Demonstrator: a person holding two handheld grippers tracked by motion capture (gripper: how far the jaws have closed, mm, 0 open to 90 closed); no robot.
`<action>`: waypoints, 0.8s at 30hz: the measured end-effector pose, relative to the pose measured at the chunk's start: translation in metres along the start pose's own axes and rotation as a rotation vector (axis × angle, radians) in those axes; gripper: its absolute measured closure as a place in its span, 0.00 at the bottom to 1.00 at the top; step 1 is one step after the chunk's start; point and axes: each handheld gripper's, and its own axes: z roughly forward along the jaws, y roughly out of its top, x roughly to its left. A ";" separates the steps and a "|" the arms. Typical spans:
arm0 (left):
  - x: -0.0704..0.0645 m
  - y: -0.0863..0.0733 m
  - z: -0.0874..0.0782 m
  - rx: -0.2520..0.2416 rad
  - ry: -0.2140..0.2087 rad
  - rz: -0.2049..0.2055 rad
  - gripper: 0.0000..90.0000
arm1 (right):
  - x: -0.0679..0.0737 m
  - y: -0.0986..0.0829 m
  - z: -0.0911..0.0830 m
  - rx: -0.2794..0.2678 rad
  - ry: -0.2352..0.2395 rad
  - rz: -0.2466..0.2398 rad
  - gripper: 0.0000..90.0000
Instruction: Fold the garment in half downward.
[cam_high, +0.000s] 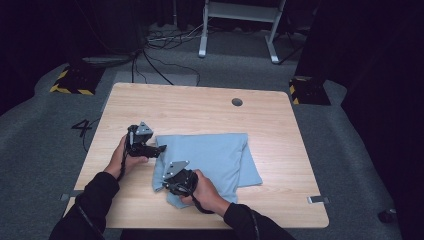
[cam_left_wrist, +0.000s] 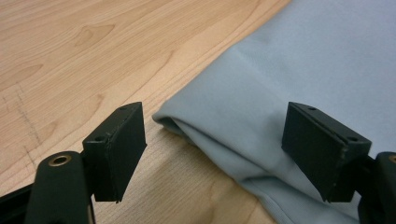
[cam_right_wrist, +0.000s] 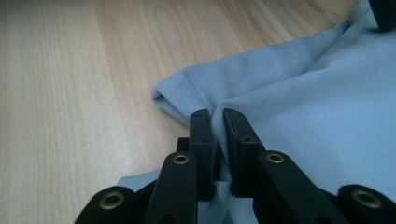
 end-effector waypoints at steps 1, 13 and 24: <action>0.000 0.000 0.000 0.002 0.000 0.000 0.24 | 0.001 0.000 0.000 -0.004 0.005 -0.003 0.92; 0.004 -0.003 0.004 0.008 0.034 -0.040 0.23 | 0.019 0.001 0.001 -0.006 0.064 -0.046 0.93; 0.003 -0.013 0.002 0.073 -0.001 -0.053 0.25 | 0.023 0.002 0.001 -0.006 0.084 -0.054 0.93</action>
